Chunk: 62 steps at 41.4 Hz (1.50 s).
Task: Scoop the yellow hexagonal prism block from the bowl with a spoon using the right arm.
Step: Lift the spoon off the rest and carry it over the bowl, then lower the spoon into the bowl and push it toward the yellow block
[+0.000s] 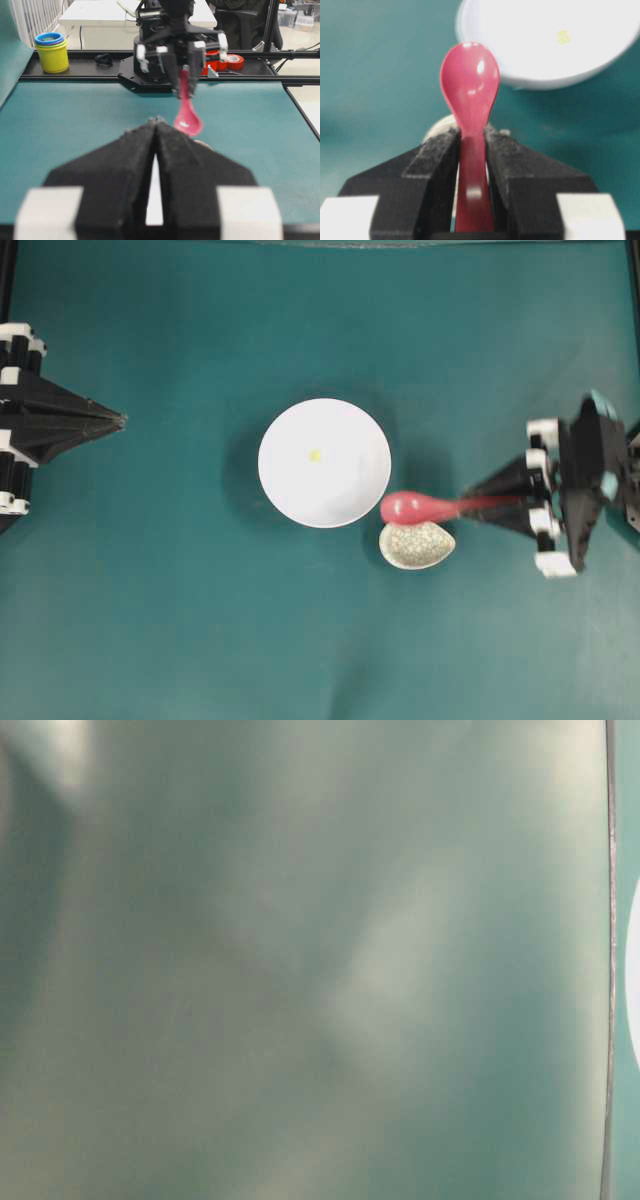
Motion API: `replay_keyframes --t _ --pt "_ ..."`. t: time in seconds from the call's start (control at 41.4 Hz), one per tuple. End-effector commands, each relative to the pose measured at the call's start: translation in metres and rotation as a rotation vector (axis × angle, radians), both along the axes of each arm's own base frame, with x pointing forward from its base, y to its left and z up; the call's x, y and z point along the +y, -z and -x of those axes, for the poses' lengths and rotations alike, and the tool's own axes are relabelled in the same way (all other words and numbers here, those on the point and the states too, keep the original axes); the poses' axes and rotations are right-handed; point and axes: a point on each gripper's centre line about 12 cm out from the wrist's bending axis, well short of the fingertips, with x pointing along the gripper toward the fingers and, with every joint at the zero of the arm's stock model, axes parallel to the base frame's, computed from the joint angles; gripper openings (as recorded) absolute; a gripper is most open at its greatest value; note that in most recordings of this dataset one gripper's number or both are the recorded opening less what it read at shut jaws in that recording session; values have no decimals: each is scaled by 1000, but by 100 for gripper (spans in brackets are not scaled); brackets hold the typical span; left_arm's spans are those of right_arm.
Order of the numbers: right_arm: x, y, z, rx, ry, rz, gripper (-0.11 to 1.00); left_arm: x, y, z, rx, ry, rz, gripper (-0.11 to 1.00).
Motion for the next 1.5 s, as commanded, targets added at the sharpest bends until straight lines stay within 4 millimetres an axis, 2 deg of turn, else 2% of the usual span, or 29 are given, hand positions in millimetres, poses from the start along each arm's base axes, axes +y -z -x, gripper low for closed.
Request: replay_keyframes --t 0.0,0.338,0.603,1.062,1.255,1.472 --pt "-10 -22 -10 13 0 -17 23 0 -8 -2 -21 -1 -3 0" --pt "-33 -67 -34 117 -40 -67 23 0 -7 -3 -18 -1 0 0" --pt "-49 -79 -55 157 -27 -58 23 0 -3 -3 9 -1 3 0" --pt "-56 -56 -106 377 -125 -6 23 13 -2 -3 23 -62 5 0" --pt "-59 -48 -114 449 -132 5 23 13 -1 -3 26 -64 6 0" --pt "-65 -28 -118 521 -99 21 23 13 -1 -3 26 -64 7 0"
